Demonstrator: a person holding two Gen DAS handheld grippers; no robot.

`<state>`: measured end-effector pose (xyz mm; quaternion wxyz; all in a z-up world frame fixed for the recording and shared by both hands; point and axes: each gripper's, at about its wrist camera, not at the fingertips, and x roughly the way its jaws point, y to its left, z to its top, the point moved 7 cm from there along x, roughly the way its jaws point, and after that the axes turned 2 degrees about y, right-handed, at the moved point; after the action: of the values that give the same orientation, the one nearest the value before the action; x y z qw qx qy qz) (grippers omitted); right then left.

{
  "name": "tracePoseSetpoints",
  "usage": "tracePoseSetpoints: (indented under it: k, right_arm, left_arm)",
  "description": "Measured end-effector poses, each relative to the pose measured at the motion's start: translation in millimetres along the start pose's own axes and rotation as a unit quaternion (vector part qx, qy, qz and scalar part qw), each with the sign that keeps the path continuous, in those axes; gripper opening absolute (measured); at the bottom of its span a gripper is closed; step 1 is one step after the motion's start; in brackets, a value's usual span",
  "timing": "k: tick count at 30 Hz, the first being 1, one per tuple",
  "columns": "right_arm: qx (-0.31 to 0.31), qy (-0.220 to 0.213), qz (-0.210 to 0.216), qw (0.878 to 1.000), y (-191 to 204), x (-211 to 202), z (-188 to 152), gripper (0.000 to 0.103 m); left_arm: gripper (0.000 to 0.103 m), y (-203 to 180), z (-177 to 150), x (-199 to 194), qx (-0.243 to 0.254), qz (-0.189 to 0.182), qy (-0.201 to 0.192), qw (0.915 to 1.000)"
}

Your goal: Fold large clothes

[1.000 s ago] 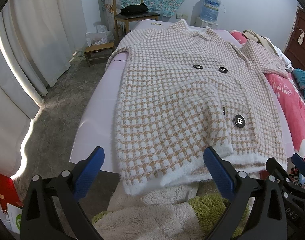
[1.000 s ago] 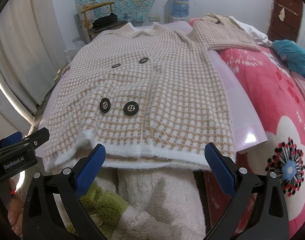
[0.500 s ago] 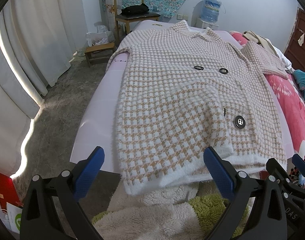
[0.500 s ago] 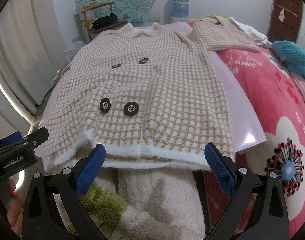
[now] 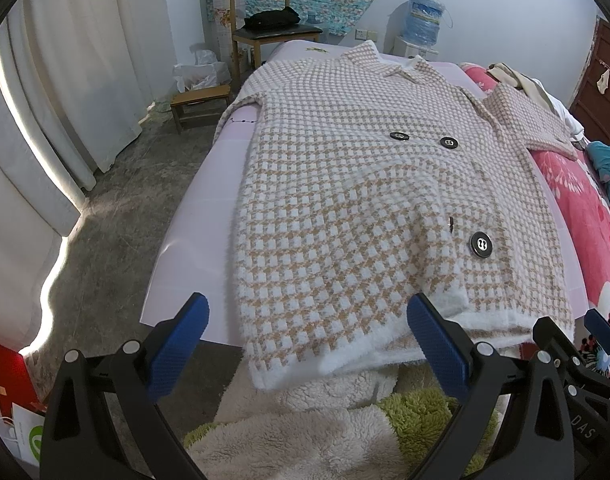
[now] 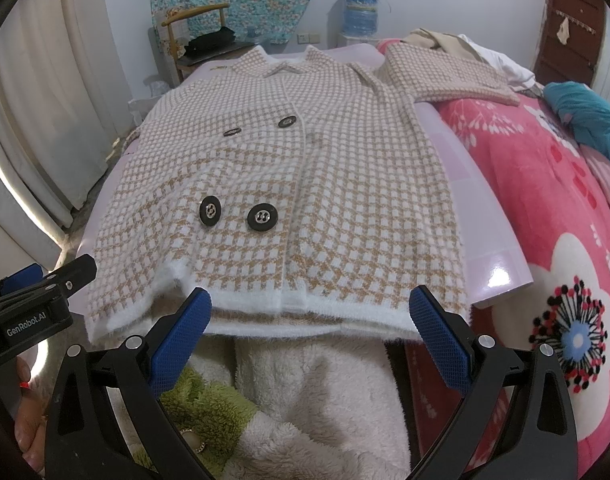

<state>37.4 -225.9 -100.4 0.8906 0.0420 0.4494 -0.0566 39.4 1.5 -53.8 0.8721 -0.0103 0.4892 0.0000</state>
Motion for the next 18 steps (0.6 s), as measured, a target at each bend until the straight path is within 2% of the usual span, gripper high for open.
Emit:
tracePoseSetpoints:
  k: [18]
  right_arm:
    - [0.011,0.002,-0.007,1.000,-7.8,7.1,11.2,0.095]
  left_arm:
    - [0.098,7.9,13.6,7.7,-0.003,0.005,0.002,1.0000]
